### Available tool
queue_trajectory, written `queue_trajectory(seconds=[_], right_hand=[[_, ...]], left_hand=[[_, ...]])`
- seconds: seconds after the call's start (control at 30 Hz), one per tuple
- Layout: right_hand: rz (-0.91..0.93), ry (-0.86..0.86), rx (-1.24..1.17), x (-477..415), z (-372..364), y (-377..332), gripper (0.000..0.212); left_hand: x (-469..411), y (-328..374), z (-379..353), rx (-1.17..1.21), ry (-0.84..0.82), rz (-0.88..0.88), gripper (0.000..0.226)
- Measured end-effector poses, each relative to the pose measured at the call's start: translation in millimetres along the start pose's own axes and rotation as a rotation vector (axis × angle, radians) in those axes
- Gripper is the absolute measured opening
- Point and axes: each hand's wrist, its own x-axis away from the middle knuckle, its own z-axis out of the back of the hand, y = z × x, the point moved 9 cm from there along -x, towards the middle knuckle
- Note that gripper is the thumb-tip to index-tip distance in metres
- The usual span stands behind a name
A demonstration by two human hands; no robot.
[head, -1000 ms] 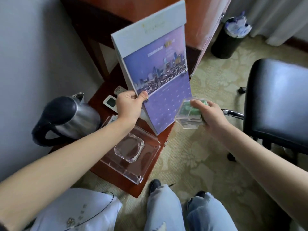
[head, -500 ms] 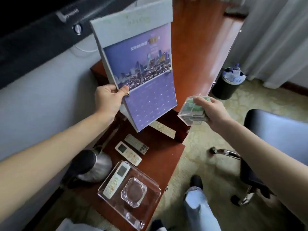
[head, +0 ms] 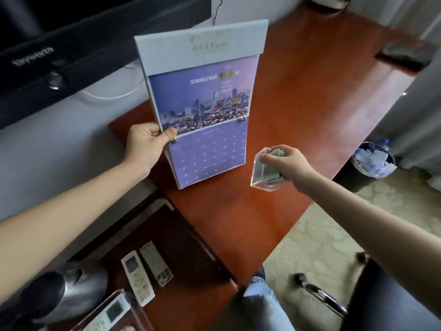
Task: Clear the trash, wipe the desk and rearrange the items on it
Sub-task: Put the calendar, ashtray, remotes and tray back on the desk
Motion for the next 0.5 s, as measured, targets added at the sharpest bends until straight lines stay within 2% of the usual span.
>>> queue_trajectory(seconds=[0.13,0.33,0.4,0.5], right_hand=[[-0.056,0.015,-0.024,-71,10,-11,0.03],[-0.11,0.031,-0.13,-145,-12,-45,0.036],[-0.119,0.05,-0.093,-161,-20,-50,0.04],[-0.156,0.0,-0.056,-172,-33,-48,0.031]], left_hand=[[-29,-1,-4,-0.006,0.108,0.024,0.027],[-47,-10,28,-0.046,0.293,0.074,0.014],[-49,-16,33,-0.053,0.317,0.084,0.013],[-50,-23,40,-0.086,0.289,0.074,0.027]])
